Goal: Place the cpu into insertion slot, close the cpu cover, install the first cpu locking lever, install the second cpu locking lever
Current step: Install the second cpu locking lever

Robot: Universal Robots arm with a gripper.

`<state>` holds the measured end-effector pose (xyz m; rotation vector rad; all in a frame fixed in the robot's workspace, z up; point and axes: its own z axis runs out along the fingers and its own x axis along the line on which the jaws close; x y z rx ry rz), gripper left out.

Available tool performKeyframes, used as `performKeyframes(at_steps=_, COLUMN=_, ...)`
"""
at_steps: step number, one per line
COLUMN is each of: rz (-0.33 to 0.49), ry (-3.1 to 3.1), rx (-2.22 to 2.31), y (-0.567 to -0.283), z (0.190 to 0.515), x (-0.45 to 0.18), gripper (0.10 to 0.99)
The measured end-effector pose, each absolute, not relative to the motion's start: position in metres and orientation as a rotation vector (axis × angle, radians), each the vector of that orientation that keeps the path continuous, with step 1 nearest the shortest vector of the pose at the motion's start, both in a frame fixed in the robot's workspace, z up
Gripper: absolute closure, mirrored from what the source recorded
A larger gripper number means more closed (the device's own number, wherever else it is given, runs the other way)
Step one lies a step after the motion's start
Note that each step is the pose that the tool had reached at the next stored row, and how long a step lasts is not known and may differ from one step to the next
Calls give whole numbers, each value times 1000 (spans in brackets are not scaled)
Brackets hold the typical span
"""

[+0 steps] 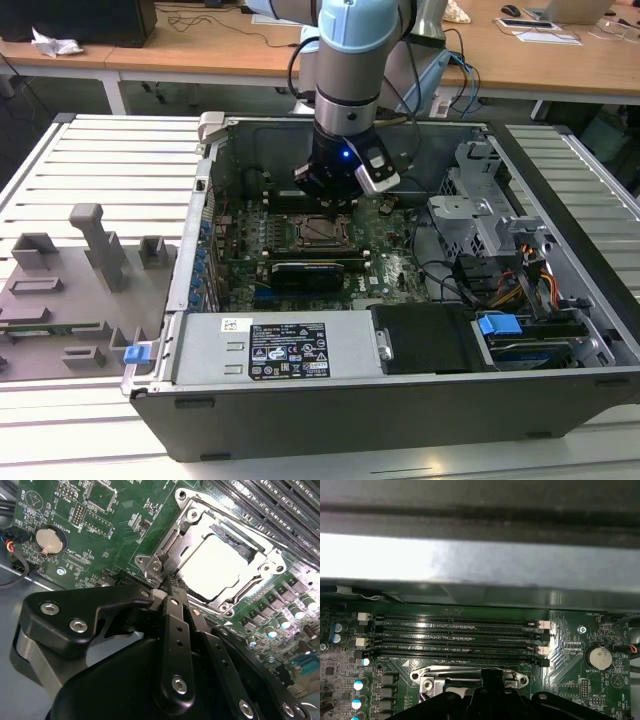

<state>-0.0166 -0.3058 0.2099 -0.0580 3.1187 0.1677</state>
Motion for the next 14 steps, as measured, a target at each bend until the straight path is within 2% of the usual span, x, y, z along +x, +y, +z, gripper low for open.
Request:
performKeyframes(at_steps=9, rz=168, ry=3119, rx=-58, y=-309, z=214, x=-17, gripper=984)
performKeyframes(at_steps=14, rz=168, ry=3119, rx=-58, y=-309, z=235, x=-17, gripper=984)
